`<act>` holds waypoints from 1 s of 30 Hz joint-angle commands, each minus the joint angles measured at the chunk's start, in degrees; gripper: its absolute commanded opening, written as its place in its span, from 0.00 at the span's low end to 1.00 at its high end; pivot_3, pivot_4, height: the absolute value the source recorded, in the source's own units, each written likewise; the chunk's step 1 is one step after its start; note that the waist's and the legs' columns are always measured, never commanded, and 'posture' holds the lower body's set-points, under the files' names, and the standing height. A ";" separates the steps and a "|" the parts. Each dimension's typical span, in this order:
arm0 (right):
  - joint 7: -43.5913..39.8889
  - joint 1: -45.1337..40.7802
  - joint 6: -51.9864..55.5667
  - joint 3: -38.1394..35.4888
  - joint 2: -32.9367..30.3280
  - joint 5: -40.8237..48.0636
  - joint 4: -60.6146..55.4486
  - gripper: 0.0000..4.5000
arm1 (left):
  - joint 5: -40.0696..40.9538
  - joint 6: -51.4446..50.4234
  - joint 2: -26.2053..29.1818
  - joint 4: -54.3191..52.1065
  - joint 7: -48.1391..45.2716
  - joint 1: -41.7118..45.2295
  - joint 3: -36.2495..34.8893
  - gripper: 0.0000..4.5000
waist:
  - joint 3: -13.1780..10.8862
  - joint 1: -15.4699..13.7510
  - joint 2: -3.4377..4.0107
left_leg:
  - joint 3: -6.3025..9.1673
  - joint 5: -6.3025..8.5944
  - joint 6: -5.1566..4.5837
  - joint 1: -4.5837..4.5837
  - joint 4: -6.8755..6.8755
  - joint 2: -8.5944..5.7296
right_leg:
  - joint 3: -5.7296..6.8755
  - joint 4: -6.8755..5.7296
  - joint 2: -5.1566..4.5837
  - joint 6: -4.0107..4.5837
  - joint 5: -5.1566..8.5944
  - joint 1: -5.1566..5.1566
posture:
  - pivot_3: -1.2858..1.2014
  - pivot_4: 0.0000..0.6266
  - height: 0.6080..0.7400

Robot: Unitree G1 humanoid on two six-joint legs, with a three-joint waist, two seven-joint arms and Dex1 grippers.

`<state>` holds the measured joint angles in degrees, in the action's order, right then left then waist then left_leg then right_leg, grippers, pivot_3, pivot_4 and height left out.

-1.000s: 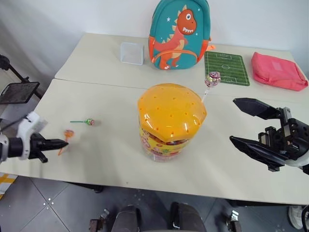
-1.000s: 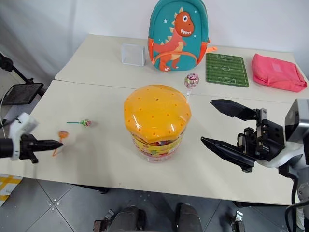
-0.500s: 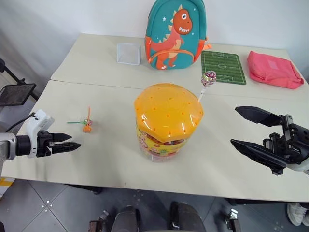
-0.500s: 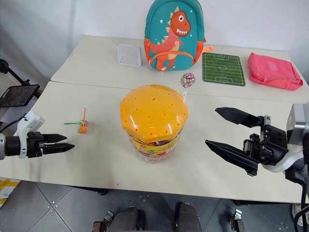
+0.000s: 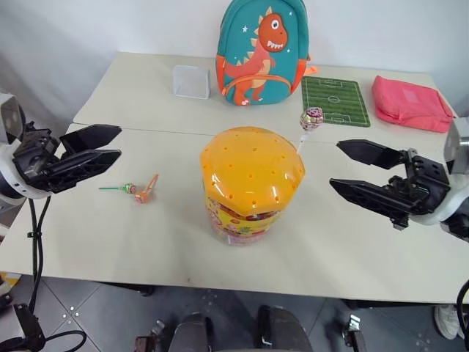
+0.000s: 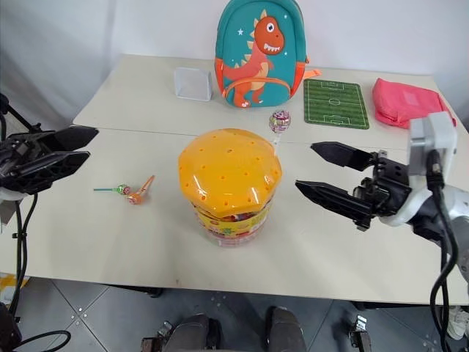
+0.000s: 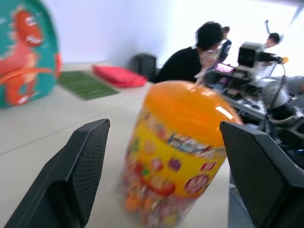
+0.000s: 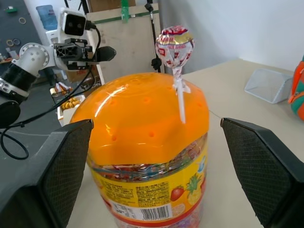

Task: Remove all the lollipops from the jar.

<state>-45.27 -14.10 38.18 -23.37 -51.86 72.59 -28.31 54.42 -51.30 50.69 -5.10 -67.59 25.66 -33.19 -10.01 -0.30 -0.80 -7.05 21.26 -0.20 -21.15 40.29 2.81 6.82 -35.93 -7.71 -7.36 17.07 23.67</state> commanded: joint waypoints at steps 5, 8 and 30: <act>1.06 -9.21 -0.32 7.58 4.28 -4.84 3.19 1.00 | 1.53 8.77 -5.51 -7.07 0.86 -1.77 1.32 0.87 | 0.00 0.27 0.00 | -0.01 0.00 0.00 0.00 0.02 0.00 | -0.01 0.01 0.00 0.00 0.00 -0.01 | 0.52 0.24 1.00; 1.52 -13.45 -0.24 11.43 7.44 -8.19 5.24 1.00 | 0.64 11.63 -7.15 -8.23 0.12 -3.46 2.89 0.87 | 0.00 0.36 0.01 | -0.02 0.00 0.00 -0.02 0.06 -0.01 | -0.02 0.02 0.00 0.00 0.00 -0.02 | 0.52 0.24 1.00; -6.14 -16.77 -2.38 9.81 13.88 -11.66 9.66 0.01 | 4.50 16.47 -8.66 -8.80 -0.39 -2.79 6.45 0.88 | -0.01 0.36 0.02 | 0.01 0.01 0.01 -0.04 -0.03 -0.01 | 0.02 0.05 0.01 0.01 0.00 0.02 | 0.52 0.24 1.00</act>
<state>-50.29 -29.90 36.62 -10.72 -38.26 58.15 -17.41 56.82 -35.84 42.16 -12.06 -68.46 21.53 -26.23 -10.02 0.06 -0.77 -7.03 21.27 -0.19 -21.20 40.26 2.80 6.85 -35.88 -7.69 -7.35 17.07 23.69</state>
